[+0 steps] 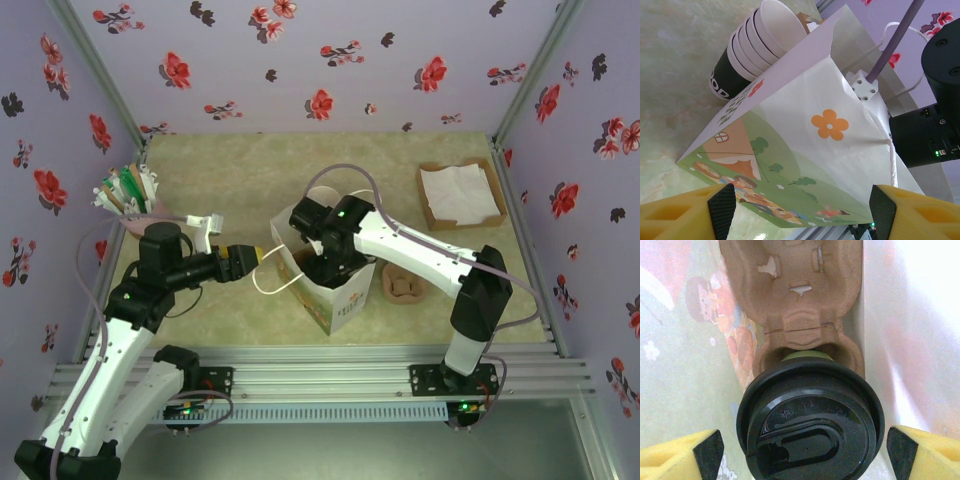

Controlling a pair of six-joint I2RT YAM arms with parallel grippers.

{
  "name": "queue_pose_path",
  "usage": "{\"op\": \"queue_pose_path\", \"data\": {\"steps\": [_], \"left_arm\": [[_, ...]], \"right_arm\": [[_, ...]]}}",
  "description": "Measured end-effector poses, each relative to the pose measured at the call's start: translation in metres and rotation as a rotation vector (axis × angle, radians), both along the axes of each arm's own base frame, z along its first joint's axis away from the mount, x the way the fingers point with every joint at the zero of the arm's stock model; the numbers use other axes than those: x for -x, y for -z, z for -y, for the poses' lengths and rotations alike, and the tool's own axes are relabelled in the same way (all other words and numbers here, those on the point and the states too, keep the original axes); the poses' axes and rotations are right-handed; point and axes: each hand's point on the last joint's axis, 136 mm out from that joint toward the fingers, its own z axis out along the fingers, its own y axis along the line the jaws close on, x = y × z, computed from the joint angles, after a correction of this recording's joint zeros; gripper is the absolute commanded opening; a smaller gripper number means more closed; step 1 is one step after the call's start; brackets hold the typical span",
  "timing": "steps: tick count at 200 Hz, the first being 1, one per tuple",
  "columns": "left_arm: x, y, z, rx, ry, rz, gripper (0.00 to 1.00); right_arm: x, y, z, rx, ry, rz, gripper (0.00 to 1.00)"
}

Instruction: Pack the takeout coffee

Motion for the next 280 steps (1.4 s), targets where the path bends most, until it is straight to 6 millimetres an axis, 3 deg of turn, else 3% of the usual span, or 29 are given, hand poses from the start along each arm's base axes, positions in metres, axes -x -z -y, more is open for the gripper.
{"op": "queue_pose_path", "data": {"steps": [104,157,221,280], "left_arm": [[0.000,0.000,0.000,0.002,-0.001,-0.003,0.74],[0.001,-0.001,0.000,0.003,-0.001,-0.005,0.73],[0.007,-0.034,0.001,0.038,0.003,0.055,0.71],[0.011,-0.047,0.001,0.044,0.008,0.068,0.64]], "right_arm": [[-0.001,-0.028,0.001,-0.039,0.003,0.047,0.86],[0.000,-0.045,0.004,-0.068,0.005,0.076,0.78],[0.001,-0.066,0.003,-0.112,0.016,0.121,0.70],[0.002,-0.091,0.004,-0.172,0.018,0.174,0.58]]}}
